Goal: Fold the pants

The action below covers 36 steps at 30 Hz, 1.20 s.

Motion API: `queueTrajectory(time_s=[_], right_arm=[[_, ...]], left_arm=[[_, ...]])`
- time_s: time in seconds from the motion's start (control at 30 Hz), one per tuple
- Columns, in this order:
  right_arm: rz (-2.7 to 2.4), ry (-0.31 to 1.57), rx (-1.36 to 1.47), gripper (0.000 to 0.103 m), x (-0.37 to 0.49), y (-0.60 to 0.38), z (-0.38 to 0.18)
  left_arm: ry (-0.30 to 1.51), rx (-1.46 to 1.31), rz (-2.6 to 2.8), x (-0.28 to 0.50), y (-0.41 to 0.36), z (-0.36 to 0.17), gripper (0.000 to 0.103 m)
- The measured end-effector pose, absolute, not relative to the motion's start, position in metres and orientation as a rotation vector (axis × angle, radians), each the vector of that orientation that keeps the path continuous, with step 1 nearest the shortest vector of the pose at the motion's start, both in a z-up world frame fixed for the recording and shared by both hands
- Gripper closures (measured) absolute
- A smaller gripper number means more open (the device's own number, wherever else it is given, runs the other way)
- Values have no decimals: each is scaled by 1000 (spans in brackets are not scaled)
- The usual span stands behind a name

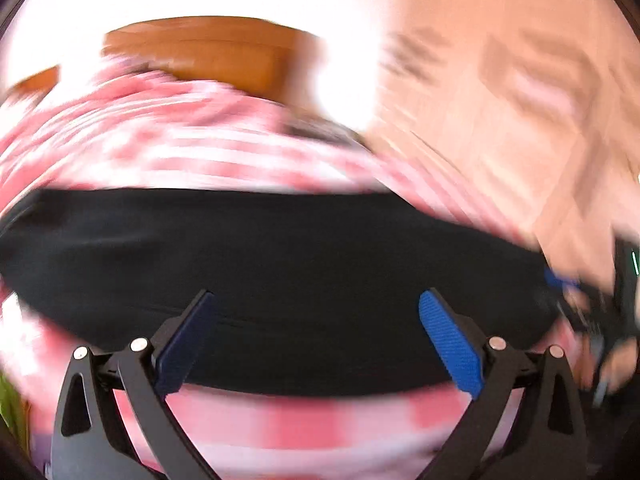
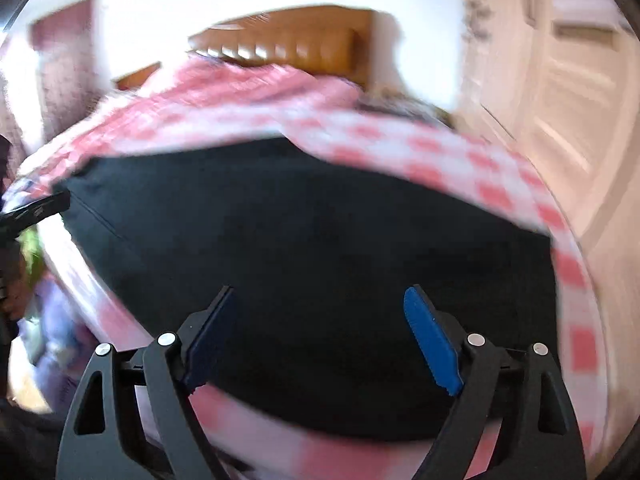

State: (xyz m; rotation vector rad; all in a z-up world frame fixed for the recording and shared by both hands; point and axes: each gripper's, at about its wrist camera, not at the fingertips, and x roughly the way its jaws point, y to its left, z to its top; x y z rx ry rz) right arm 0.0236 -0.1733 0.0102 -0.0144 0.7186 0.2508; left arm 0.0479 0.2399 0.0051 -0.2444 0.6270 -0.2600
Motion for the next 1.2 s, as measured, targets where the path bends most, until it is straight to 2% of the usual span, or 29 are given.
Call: queueTrajectory(time_s=[0.17,0.33,0.57,0.97,1.0,1.03,1.07,1.2], right_arm=[[506,734,-127,15,110,-56,20],[627,781,-94,15,164,21,13],[656,945,4,15,184,53,-29],[684,957,12,14,179,68,-25],[721,950,22,14,179,76,-18],[756,928,12,14,179,88,-9],[776,906,-8,14,179,98,-2],[854,902,-127,14,191,157,2]], left_arm=[[623,-656,133,62,400,-10,2],[561,-956,91,68,497,-40,2],[609,-995,49,110,525,-65,2],[634,-892,-69,153,546,-69,2],[646,-861,-46,152,543,-68,13],[668,-823,-6,152,540,-68,38],[705,-775,59,154,538,-69,50],[708,-759,87,149,538,-70,65]])
